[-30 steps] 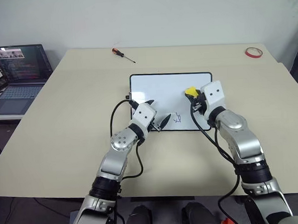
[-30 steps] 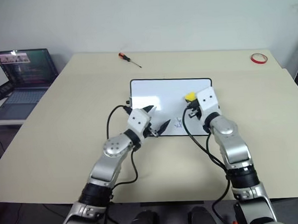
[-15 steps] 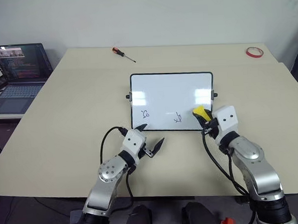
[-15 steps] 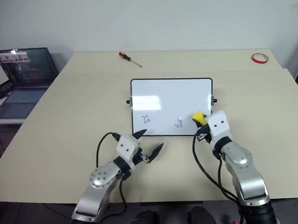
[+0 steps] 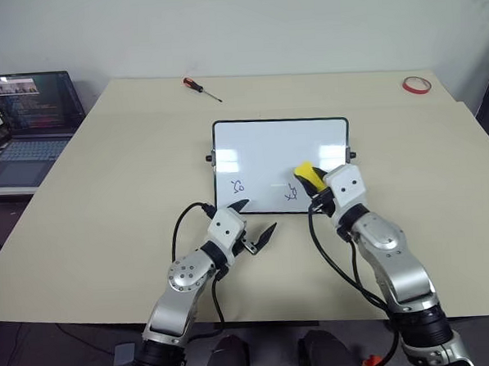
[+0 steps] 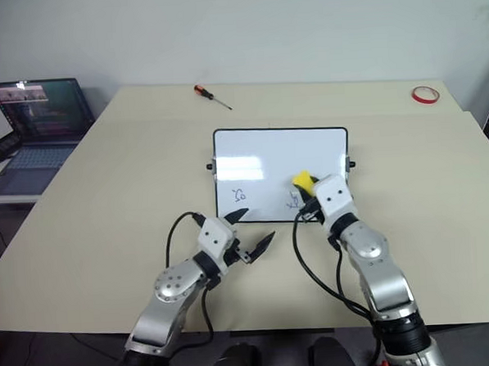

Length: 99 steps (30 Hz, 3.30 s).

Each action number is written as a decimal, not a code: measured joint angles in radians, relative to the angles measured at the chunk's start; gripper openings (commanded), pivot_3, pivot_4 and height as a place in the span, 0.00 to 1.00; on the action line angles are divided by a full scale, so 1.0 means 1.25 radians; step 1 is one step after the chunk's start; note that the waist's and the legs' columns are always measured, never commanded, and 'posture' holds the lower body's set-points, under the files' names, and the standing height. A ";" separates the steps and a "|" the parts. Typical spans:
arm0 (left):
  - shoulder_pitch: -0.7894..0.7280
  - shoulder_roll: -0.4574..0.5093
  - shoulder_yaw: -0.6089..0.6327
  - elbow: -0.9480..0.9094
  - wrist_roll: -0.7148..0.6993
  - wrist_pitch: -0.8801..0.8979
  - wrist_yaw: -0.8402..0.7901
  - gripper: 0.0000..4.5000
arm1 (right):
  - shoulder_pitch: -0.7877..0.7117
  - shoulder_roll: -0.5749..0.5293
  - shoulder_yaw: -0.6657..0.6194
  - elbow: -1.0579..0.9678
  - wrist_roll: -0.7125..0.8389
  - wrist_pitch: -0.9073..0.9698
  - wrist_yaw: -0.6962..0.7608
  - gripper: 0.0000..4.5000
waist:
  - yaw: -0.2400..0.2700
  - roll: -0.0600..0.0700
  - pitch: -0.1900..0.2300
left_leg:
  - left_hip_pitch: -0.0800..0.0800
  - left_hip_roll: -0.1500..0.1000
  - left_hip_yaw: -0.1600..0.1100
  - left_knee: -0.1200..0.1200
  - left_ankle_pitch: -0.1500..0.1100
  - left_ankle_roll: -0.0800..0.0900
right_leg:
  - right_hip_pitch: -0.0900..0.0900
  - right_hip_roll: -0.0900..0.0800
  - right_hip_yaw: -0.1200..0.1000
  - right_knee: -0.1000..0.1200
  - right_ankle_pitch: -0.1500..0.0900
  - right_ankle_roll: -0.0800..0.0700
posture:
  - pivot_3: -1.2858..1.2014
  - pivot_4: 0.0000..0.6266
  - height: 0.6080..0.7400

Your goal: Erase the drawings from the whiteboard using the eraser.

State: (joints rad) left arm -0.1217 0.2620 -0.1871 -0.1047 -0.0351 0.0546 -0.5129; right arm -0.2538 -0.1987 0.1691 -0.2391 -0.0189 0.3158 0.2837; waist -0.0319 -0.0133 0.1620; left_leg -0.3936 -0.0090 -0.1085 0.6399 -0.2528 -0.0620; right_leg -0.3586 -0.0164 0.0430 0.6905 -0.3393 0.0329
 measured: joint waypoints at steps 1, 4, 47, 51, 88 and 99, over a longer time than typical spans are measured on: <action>-0.002 0.001 0.002 0.000 0.000 0.000 0.000 1.00 | -0.005 0.006 0.009 0.024 -0.001 -0.011 0.000 0.24 | 0.000 0.000 0.000 | 0.000 0.000 0.000 0.000 0.000 0.000 | 0.000 0.000 0.000 0.000 0.000 0.000 | 0.52 0.24 1.00; -0.005 0.003 0.005 -0.001 0.000 0.000 0.001 1.00 | -0.022 0.011 0.020 0.090 -0.010 -0.046 0.000 0.24 | 0.000 0.000 0.000 | 0.000 0.000 0.000 0.000 0.000 0.000 | 0.000 0.000 0.000 0.000 0.000 0.000 | 0.52 0.24 1.00; -0.037 -0.002 0.015 -0.029 -0.002 0.024 0.020 1.00 | -0.065 -0.016 0.065 0.206 -0.117 -0.150 0.011 0.24 | -0.001 -0.001 0.000 | 0.010 0.000 0.001 -0.002 0.000 0.000 | 0.008 0.000 0.001 -0.001 0.000 0.000 | 0.52 0.24 1.00; -0.037 -0.002 0.015 -0.029 -0.002 0.024 0.020 1.00 | -0.049 -0.042 0.070 0.192 -0.123 -0.154 0.035 0.24 | 0.000 -0.001 0.000 | 0.010 0.000 0.000 -0.003 0.000 0.000 | 0.008 0.000 0.001 -0.002 0.000 0.000 | 0.52 0.24 1.00; 0.025 0.022 0.017 -0.076 -0.029 0.037 0.006 1.00 | 0.115 -0.098 -0.064 -0.182 -0.014 0.121 0.070 0.24 | 0.002 -0.001 0.001 | 0.006 0.000 0.000 -0.009 0.000 0.000 | 0.005 -0.001 0.000 -0.008 0.000 0.000 | 0.52 0.24 1.00; 0.112 0.032 0.058 -0.116 0.001 0.038 0.077 1.00 | 0.030 -0.080 -0.044 -0.119 -0.014 0.096 0.069 0.24 | 0.000 -0.001 0.001 | 0.006 0.000 0.001 -0.009 0.000 0.000 | 0.005 -0.001 0.001 -0.008 0.000 0.000 | 0.52 0.24 1.00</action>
State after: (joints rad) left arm 0.0180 0.3019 -0.1140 -0.2497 -0.0341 0.1023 -0.4164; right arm -0.2166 -0.2986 0.1136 -0.3879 -0.0368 0.4365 0.3700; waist -0.0320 -0.0147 0.1635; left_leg -0.3858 -0.0085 -0.1076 0.6289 -0.2528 -0.0621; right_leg -0.3527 -0.0173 0.0440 0.6804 -0.3392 0.0332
